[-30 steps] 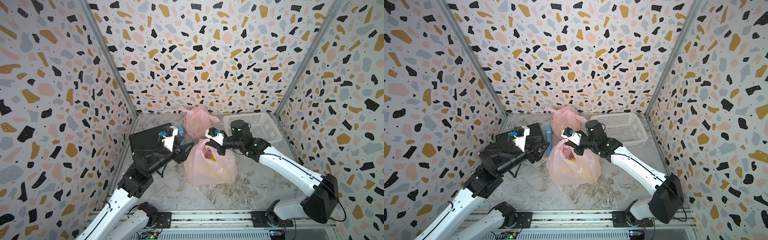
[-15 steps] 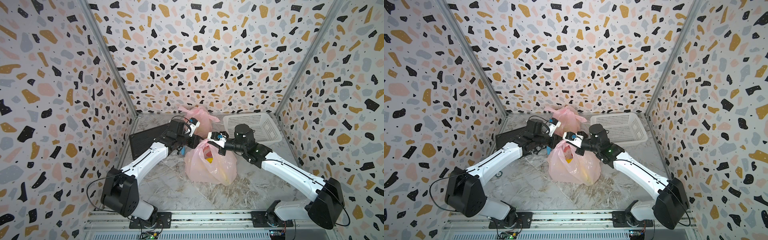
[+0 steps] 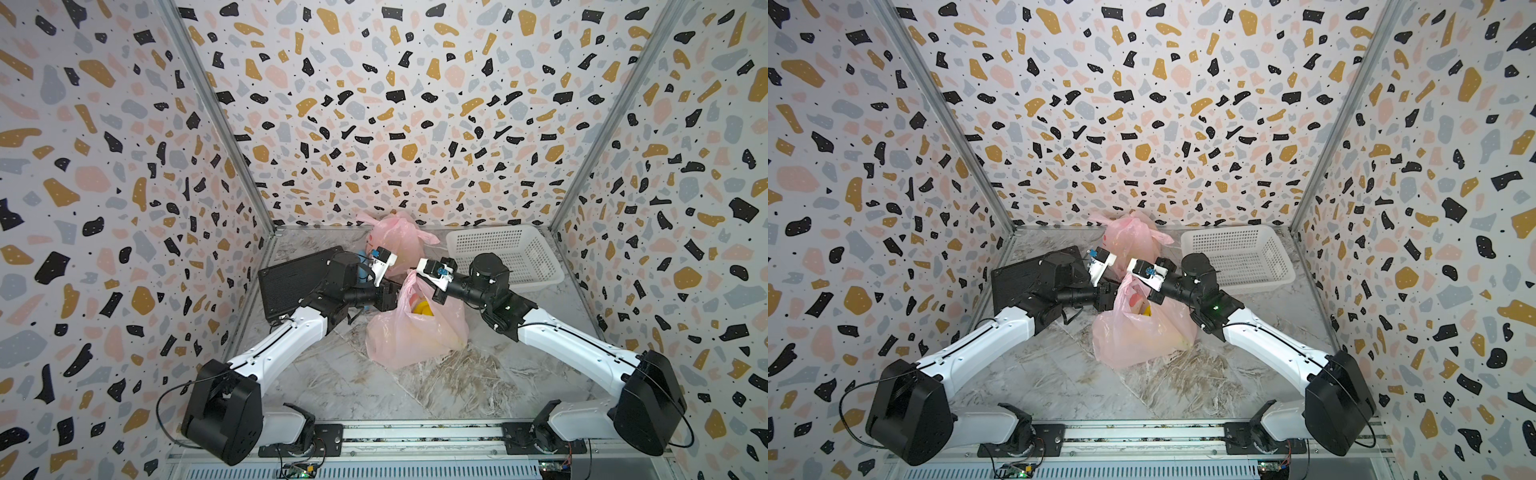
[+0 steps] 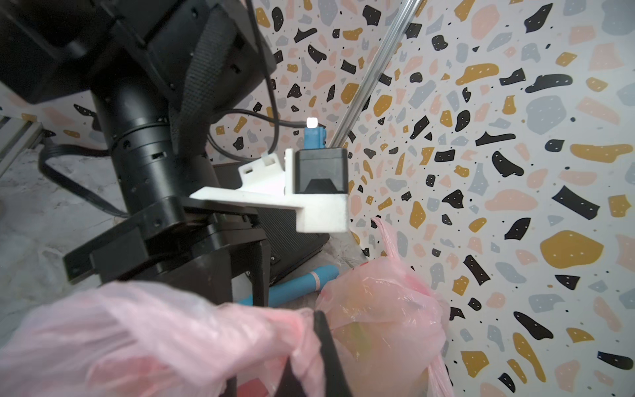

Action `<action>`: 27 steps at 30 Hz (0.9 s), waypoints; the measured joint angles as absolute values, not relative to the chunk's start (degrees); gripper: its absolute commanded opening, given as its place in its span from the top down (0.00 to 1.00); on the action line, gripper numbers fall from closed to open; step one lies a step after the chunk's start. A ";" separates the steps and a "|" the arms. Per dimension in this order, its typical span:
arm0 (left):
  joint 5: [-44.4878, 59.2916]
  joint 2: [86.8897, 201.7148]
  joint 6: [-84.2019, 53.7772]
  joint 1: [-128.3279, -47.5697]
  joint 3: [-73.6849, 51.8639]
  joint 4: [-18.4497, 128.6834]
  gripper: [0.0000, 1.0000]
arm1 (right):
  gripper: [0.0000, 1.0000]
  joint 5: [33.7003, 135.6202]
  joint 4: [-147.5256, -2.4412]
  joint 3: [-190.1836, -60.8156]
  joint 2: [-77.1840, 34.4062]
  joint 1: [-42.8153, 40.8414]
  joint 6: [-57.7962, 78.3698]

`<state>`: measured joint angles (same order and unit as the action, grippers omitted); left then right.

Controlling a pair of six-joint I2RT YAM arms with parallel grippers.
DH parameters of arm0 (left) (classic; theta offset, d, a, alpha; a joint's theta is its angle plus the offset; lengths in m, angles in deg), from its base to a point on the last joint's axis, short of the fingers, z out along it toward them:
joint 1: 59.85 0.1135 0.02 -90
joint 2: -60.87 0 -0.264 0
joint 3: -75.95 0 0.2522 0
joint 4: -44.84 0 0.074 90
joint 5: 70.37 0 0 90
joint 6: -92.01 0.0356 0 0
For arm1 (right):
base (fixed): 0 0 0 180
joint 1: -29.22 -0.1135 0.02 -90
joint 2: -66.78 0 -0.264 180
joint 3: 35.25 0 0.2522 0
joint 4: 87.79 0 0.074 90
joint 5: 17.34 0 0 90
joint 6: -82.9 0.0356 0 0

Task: Place the banana into a plastic bag & tie a knot
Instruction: Cross the plastic bag at the center of the board.

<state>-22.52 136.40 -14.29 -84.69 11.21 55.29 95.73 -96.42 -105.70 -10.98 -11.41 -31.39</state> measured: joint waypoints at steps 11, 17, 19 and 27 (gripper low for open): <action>-17.54 132.14 -20.36 -84.80 21.38 43.03 0.46 | 1.00 101.39 -116.93 -99.14 -14.19 -11.47 -10.30; -13.32 124.73 -21.30 -85.00 25.79 43.79 0.36 | 1.00 103.03 -127.24 -96.12 -16.73 -11.62 -1.08; -10.96 120.53 -21.22 -85.04 26.36 45.47 0.32 | 1.00 103.18 -129.14 -95.82 -16.97 -11.65 0.54; -1.67 108.14 -21.50 -85.04 25.90 55.09 0.19 | 1.00 104.08 -132.97 -95.79 -17.78 -11.67 3.67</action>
<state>-1.67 108.14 -21.50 -85.04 25.90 55.09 104.08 -132.97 -95.79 -17.78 -11.67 3.67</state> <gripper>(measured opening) 0.781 0.039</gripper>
